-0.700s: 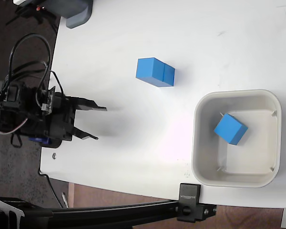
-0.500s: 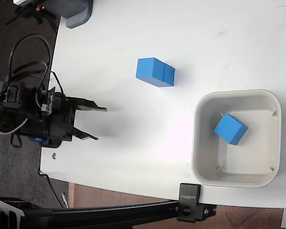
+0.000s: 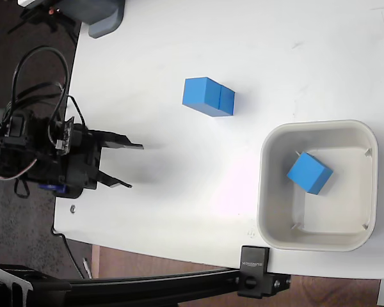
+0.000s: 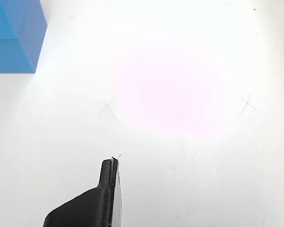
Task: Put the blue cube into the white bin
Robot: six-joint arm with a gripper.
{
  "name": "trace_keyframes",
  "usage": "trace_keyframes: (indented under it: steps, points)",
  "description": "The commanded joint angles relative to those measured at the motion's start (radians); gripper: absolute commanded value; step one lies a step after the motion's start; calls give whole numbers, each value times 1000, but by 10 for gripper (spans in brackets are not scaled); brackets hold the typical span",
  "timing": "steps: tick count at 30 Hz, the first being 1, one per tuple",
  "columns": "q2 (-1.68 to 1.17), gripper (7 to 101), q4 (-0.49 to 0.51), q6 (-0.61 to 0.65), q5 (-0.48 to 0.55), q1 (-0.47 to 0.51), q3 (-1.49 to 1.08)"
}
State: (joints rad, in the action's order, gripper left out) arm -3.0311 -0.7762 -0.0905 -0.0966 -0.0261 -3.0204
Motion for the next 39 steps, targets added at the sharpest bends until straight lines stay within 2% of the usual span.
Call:
trace_keyframes:
  steps: [1,5,13,19,26,30,39]
  points:
    - [-23,1003,8,-11,-29,8,31]
    - [-21,1003,5,-23,-37,9,72]
    - [38,1003,109,-64,-32,23,132]
    - [400,1003,241,-55,-17,5,350]
    - [701,1003,304,-112,-44,-44,571]
    - [830,1003,299,-160,-92,-97,675]
    - [971,1003,301,-256,-252,-301,790]
